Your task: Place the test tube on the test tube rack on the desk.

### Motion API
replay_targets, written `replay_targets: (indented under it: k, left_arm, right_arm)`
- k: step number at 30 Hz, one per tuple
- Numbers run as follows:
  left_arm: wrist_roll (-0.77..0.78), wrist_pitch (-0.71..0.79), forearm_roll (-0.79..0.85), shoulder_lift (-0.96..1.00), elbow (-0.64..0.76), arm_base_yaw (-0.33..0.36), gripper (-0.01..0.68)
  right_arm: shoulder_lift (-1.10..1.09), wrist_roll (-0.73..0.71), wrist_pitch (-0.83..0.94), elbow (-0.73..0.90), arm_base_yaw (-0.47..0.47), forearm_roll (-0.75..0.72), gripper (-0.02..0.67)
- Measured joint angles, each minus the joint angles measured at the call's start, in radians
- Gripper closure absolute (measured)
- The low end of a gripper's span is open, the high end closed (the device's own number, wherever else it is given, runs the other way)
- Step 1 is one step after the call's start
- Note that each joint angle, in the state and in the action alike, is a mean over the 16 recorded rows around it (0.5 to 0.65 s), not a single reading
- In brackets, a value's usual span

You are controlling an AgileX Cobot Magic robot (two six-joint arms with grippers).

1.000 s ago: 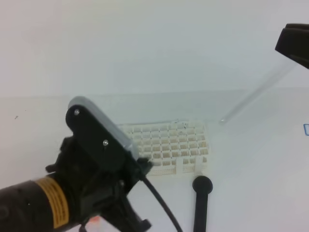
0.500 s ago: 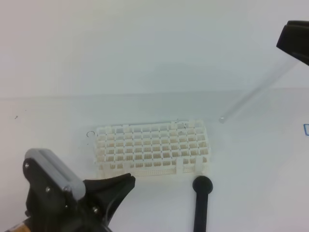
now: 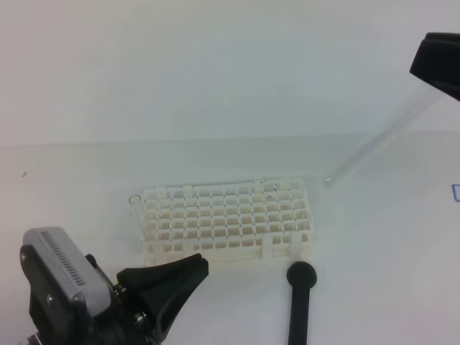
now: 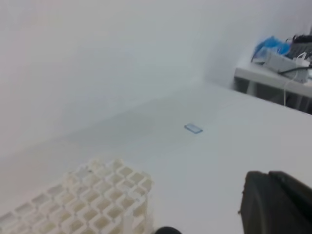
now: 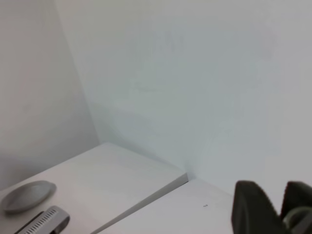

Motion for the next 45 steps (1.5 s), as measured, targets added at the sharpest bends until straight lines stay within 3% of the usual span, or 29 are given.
replay_targets:
  k: [7, 16, 28, 45]
  left_arm:
    - [0.000, -0.013, 0.003, -0.036, 0.011, -0.004, 0.674]
    - [0.000, 0.126, 0.086, -0.276, 0.036, 0.017, 0.674]
    - [0.000, 0.224, 0.228, -0.682, 0.045, 0.178, 0.674]
    - [0.000, 0.220, 0.373, -0.943, 0.047, 0.379, 0.674]
  right_arm:
    - [0.000, 0.000, 0.003, 0.000, 0.000, 0.001, 0.533]
    - [0.000, 0.000, 0.002, 0.000, 0.000, 0.002, 0.533]
    - [0.000, 0.000, 0.002, 0.000, 0.000, 0.003, 0.533]
    - [0.000, -0.001, 0.014, 0.000, 0.000, 0.003, 0.533]
